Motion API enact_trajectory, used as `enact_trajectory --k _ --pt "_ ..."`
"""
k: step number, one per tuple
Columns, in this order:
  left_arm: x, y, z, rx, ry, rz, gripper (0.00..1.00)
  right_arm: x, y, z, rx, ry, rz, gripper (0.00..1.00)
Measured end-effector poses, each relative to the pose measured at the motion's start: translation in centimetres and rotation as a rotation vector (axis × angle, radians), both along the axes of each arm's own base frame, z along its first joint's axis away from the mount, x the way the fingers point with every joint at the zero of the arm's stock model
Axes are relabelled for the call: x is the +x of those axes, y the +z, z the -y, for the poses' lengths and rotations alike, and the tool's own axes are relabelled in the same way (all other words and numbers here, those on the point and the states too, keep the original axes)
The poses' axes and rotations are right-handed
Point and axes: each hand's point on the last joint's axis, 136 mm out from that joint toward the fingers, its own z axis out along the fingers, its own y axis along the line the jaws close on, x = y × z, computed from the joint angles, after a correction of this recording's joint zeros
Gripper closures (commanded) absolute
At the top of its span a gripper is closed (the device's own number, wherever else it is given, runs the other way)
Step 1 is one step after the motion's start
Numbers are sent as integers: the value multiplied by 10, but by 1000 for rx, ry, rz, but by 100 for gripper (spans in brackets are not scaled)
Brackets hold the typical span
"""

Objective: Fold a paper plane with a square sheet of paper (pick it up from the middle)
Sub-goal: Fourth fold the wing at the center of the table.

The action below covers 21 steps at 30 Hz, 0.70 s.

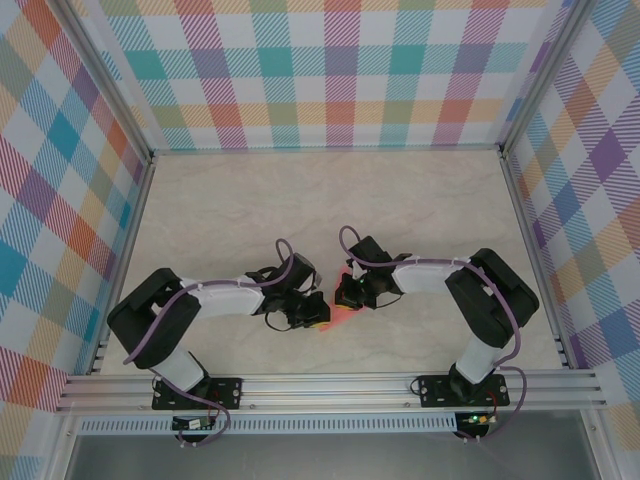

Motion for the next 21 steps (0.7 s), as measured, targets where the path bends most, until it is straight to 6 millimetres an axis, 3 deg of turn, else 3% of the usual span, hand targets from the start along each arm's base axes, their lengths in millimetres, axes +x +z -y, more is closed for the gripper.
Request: enact_trajectory --k 8,21 --pt "-12 -14 -9 18 11 -50 94 0 0 0 0 0 0 95" --pt "-13 -12 -7 8 4 -48 93 0 -1 0 -1 0 -1 95"
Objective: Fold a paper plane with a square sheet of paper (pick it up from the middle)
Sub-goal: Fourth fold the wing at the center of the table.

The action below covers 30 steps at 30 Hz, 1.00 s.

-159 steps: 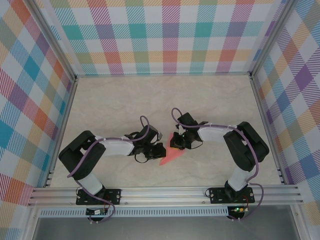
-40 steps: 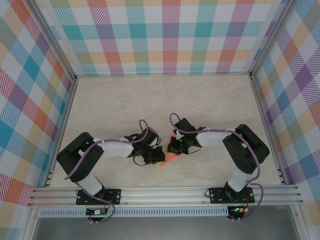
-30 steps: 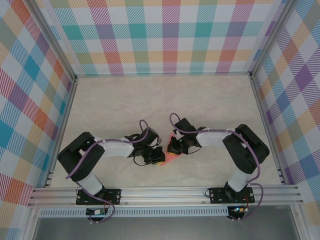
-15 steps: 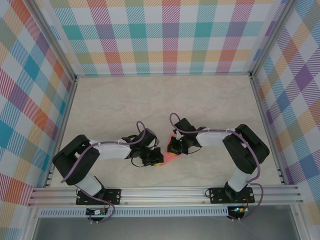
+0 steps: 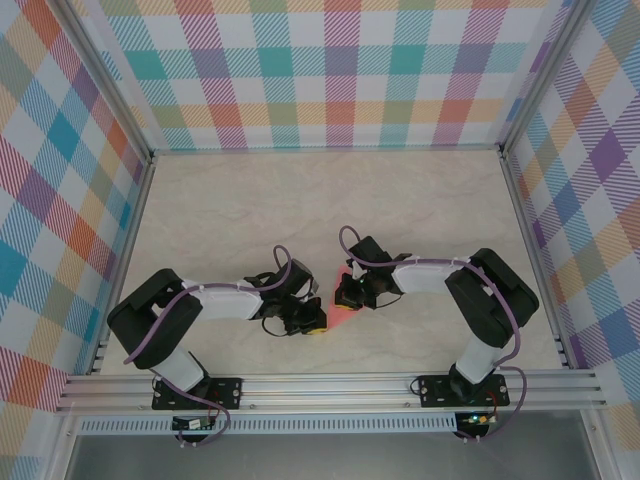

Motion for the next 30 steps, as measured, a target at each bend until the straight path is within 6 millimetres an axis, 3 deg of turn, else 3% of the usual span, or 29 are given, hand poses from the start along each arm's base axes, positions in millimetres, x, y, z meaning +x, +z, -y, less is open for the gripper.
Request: enact_trajectory --k 9,18,30 --pt "20 24 14 -36 15 81 93 0 0 0 0 0 0 96" --pt "15 -1 11 16 10 30 96 0 0 0 0 0 0 95" --pt "-1 -2 2 23 -14 26 99 0 0 0 -1 -2 -3 96"
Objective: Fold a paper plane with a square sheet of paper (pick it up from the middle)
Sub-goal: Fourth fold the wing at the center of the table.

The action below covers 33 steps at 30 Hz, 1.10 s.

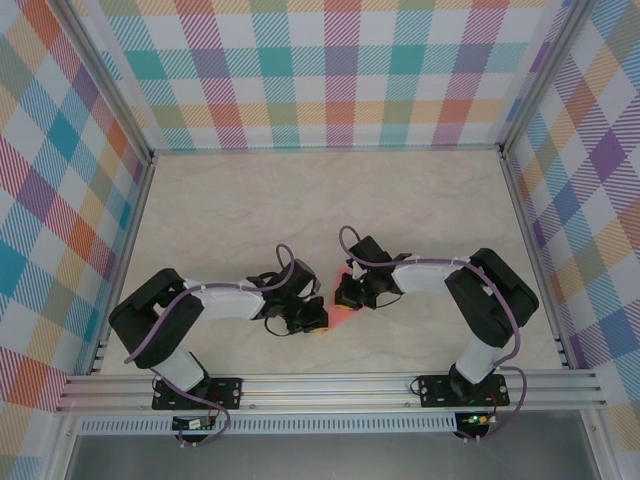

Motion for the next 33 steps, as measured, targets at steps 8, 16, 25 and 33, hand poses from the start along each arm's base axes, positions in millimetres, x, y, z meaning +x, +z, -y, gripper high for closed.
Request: enact_trajectory --k 8,16,25,33 --pt "-20 -1 -19 74 -49 -40 100 0 0 -1 2 3 -2 96" --pt "-17 19 -21 82 -54 0 98 0 0 -1 3 3 -2 96" --pt "16 28 9 28 -36 94 100 0 0 -2 5 4 -3 96" --pt "20 1 3 92 -17 84 100 0 1 -2 8 4 0 96"
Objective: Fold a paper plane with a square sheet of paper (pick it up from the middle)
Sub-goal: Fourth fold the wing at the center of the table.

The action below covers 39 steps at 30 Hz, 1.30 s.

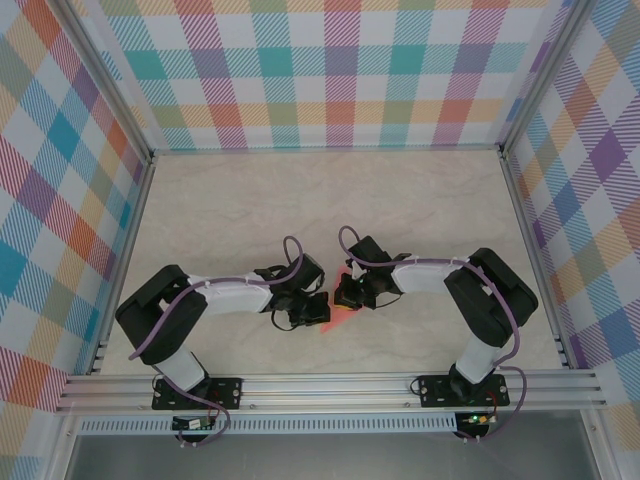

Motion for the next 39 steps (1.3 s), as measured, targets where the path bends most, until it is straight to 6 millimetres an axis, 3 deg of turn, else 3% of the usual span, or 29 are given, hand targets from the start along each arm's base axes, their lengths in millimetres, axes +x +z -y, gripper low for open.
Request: enact_trajectory --k 7,13,25,30,39 --pt "-1 -2 1 -18 5 -1 100 1 4 3 -13 14 64 95" --pt "-1 -2 1 -25 4 2 100 0 19 6 6 45 145 94" --pt "-1 -3 1 -25 4 2 100 -14 2 -2 4 98 134 95" --pt "-2 -3 0 -21 4 -2 100 -8 2 2 30 95 116 95" --pt "-4 -5 0 -28 1 -5 100 25 1 24 101 32 93 95"
